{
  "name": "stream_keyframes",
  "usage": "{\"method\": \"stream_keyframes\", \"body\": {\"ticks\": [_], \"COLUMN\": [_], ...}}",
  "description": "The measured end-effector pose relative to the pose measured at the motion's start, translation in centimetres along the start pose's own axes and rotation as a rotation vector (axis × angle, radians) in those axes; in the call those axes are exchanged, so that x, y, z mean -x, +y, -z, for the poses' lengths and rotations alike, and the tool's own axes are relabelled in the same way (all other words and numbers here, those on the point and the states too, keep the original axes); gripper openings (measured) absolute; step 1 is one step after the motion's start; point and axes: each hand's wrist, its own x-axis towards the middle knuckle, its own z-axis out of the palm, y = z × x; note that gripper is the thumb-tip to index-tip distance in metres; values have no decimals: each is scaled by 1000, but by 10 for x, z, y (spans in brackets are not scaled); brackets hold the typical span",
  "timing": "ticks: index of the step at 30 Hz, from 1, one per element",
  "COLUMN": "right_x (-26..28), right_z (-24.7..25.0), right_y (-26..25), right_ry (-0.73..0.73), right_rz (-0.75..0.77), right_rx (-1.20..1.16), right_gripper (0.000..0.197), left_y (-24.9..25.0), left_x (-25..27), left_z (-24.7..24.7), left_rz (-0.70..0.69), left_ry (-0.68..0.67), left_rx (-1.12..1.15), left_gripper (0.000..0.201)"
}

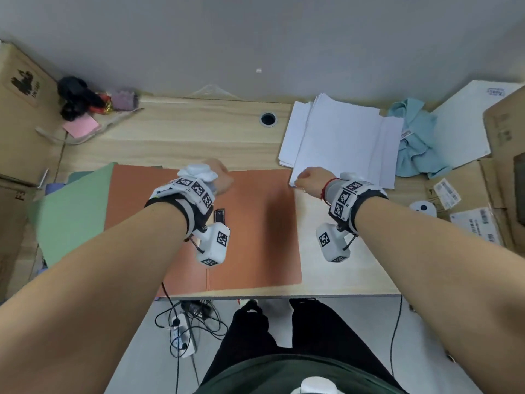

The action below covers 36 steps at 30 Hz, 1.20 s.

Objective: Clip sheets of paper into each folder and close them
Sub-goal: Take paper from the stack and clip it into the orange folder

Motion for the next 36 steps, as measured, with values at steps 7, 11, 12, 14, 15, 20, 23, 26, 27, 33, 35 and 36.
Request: {"method": "stream_keyframes", "body": {"ticks": [7, 11, 12, 14, 15, 20, 23, 26, 27, 33, 35, 36], "right_x": [-26, -48, -53, -61, -66, -83, -91, -95, -97, -95, -91, -92], "right_z": [64, 75, 78, 77, 78, 73, 72, 73, 76, 81, 76, 72], "right_y": [54, 86, 91, 98, 102, 108, 111, 116, 118, 129, 131, 134], "right_ry": [169, 139, 142, 148, 141, 153, 195, 196, 182, 86, 63, 72], "right_rz": [-139, -262, -284, -322, -347, -419, -443, -452, -453, -445, -400, -367], "right_rx": [-173, -237, -256, -306, -332, -401, -405, -431, -450, -647, -689, -714], "right_gripper": [13, 40, 44, 47, 48, 62, 66, 68, 69, 73, 55, 42], "left_y": [93, 123, 130, 136, 141, 159, 165, 167, 168, 170, 170, 170], "left_x": [-8, -27, -32, -40, -46, -66, -74, -75, -78, -82, -78, -76], "left_z": [-37, -65, -69, -74, -77, -92, -99, -104, -106, -109, -106, -103], "left_rz": [-138, -130, -116, -118, -115, -86, -48, -12, 3, 33, 19, 7], "left_ry": [19, -42, -51, -73, -89, -176, -197, -206, -204, -230, -219, -213], "left_rx": [332, 370, 353, 283, 247, 180, 153, 115, 134, 184, 188, 196], "left_gripper": [45, 58, 62, 70, 74, 85, 83, 84, 86, 77, 60, 55]}}
